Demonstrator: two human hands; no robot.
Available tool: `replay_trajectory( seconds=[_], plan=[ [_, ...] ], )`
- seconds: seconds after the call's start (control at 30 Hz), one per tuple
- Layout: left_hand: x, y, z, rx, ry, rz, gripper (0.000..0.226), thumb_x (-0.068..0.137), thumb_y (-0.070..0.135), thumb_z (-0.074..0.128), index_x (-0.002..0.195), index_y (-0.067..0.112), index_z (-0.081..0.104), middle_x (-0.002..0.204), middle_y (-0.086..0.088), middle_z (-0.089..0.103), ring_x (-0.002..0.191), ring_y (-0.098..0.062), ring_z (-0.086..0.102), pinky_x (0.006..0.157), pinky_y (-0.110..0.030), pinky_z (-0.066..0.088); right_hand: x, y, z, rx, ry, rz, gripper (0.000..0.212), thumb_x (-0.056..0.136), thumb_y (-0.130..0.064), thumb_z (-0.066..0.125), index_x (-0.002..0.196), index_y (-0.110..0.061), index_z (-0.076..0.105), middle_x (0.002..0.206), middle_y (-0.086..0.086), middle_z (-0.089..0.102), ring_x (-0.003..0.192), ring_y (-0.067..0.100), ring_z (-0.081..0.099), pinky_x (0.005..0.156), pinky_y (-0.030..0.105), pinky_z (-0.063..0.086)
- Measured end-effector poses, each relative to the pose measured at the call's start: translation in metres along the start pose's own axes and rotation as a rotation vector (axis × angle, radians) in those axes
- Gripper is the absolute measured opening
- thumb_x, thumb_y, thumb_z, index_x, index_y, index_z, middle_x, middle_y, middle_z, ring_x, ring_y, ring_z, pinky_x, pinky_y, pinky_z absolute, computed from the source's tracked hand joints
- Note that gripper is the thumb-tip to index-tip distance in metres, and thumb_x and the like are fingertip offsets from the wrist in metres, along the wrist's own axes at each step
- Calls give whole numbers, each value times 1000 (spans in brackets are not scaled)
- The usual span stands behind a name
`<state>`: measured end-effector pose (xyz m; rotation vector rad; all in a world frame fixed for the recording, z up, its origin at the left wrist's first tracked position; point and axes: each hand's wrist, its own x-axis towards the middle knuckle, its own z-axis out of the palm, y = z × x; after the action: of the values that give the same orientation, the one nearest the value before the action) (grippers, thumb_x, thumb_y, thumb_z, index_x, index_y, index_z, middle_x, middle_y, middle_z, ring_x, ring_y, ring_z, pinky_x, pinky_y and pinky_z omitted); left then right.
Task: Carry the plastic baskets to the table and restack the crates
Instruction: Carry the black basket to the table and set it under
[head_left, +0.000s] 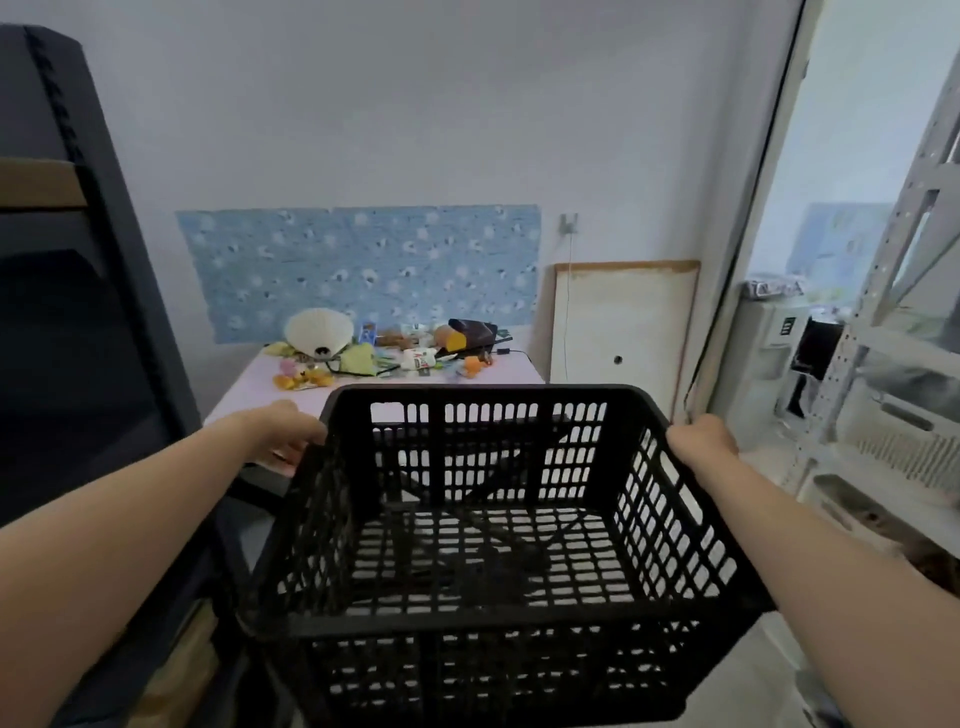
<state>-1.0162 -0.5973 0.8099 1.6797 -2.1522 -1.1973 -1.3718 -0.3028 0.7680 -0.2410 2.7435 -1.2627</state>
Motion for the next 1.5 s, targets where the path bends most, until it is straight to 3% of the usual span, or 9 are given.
replay_trajectory(
  seconds=[0.17,0.3,0.47,0.67,0.77,0.87,1.07,1.3,1.5],
  plan=[
    [112,14,25,31,-31,-19,21,91,7,57,105,-7,48,74,-18,56,56,-25,56,39,-25,48,61,-15,71,-56,-52,71,27,86,-16,61,105,3,59,108,22,63,109,40,60,77,32,41],
    [205,16,48,-20,-60,-55,23,85,2,62,102,-12,57,81,-22,63,65,-33,64,62,-39,58,126,-25,131,-73,-95,102,22,84,-18,59,96,1,55,95,19,60,95,38,61,73,31,42],
    [312,4,111,-61,-72,-117,7,88,-4,58,84,1,57,78,-20,59,67,-33,64,67,-44,59,225,-7,229,-132,-172,164,27,83,-15,56,98,7,61,88,20,62,85,37,61,68,34,46],
    [443,-32,210,-38,-108,-229,10,85,-6,58,84,2,54,71,-13,56,60,-23,57,48,-29,50,333,48,361,-311,-348,197,17,83,-9,54,90,3,64,88,22,63,89,37,63,72,32,42],
    [496,-66,262,-1,-128,-292,7,83,2,64,88,1,59,79,-9,63,72,-24,63,53,-26,44,368,84,430,-379,-406,274,23,84,-15,55,100,1,60,98,22,65,94,37,62,77,35,44],
    [537,-111,314,-22,-187,-417,14,85,0,62,98,2,55,80,-9,62,68,-20,61,51,-27,46,381,120,486,-405,-463,328,22,86,-19,56,100,-2,54,99,19,62,89,32,55,76,35,41],
    [628,-240,419,-39,-250,-534,15,81,4,64,89,6,52,82,-21,69,77,-39,69,73,-54,58,406,227,615,-428,-469,397,15,88,-13,57,97,-2,52,96,19,60,86,30,51,74,33,36],
    [707,-330,504,-24,-193,-551,13,84,8,66,87,11,54,79,-14,73,78,-32,70,81,-49,56,426,325,734,-420,-481,468,19,85,-16,57,100,-4,58,99,18,65,97,39,61,88,45,49],
    [755,-406,550,-13,-168,-612,15,85,14,65,85,15,50,93,-18,69,89,-38,68,83,-55,56,434,350,790,-406,-566,466,16,85,-19,57,95,-6,58,88,14,64,90,35,62,72,33,42]
  ],
)
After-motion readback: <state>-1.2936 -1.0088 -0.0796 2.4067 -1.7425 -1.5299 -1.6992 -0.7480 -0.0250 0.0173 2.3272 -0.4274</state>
